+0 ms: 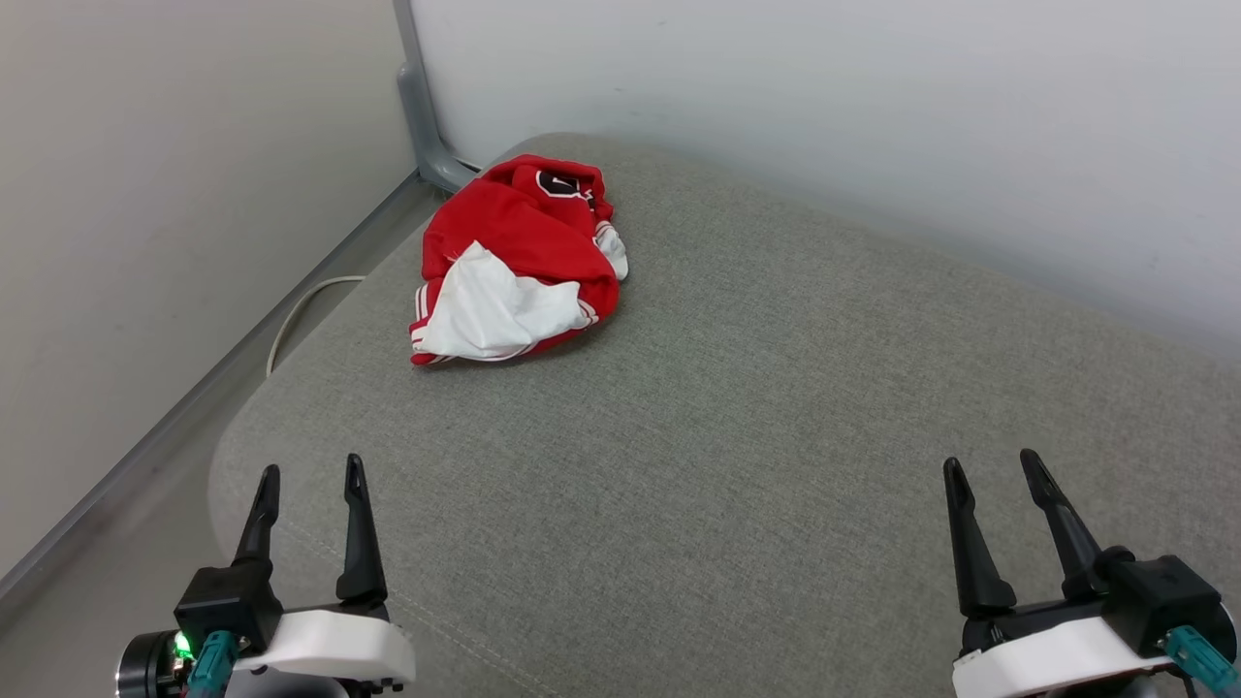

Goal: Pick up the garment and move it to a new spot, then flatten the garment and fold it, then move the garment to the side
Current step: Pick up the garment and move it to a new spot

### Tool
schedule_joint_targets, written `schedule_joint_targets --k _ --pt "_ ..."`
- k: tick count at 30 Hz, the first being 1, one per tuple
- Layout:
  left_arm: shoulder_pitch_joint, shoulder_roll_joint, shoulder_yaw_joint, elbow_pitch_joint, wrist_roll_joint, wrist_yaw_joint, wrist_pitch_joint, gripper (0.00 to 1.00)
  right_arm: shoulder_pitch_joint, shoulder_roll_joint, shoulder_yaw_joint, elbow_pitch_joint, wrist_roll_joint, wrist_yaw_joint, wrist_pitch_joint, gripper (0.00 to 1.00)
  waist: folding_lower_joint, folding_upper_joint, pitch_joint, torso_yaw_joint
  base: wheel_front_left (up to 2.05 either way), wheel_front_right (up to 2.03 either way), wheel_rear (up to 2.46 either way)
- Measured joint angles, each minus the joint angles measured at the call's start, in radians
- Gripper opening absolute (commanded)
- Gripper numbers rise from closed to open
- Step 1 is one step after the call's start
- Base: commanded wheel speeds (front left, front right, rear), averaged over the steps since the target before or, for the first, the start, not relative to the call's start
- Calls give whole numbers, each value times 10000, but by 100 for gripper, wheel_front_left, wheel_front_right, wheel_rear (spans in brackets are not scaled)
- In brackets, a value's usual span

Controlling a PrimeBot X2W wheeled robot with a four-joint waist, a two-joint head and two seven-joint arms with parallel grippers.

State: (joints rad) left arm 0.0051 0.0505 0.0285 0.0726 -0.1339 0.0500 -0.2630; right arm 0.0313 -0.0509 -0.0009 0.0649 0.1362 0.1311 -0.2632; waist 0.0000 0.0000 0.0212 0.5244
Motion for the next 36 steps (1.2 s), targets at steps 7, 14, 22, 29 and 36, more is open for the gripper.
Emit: schedule_joint_targets --k 7,14,22,29,36 --pt "70 0 59 -42 -8 29 0 100 -83 0 65 29 -38 0 0 100 0 0 29 14 0 0 0" --pt "-589 -2 151 343 148 -598 0 100 96 0 -207 -100 -121 0 0 100 0 0 82 -50 0 0 0" --pt "-3184 274 1434 928 -313 -1313 0 100 -306 4 -297 -593 -949 0 0 100 0 0 949 -556 0 0 0" --pt "-5676 840 2117 1705 -859 -1639 -4 100 -1001 6 -364 -1281 -1749 0 0 100 1 0 2241 -1203 0 0 0" --pt "-8003 1822 2209 3381 -1622 -1735 165 100 -1606 -71 -416 -2021 -2255 2 0 100 2 0 3704 -1730 0 0 0"
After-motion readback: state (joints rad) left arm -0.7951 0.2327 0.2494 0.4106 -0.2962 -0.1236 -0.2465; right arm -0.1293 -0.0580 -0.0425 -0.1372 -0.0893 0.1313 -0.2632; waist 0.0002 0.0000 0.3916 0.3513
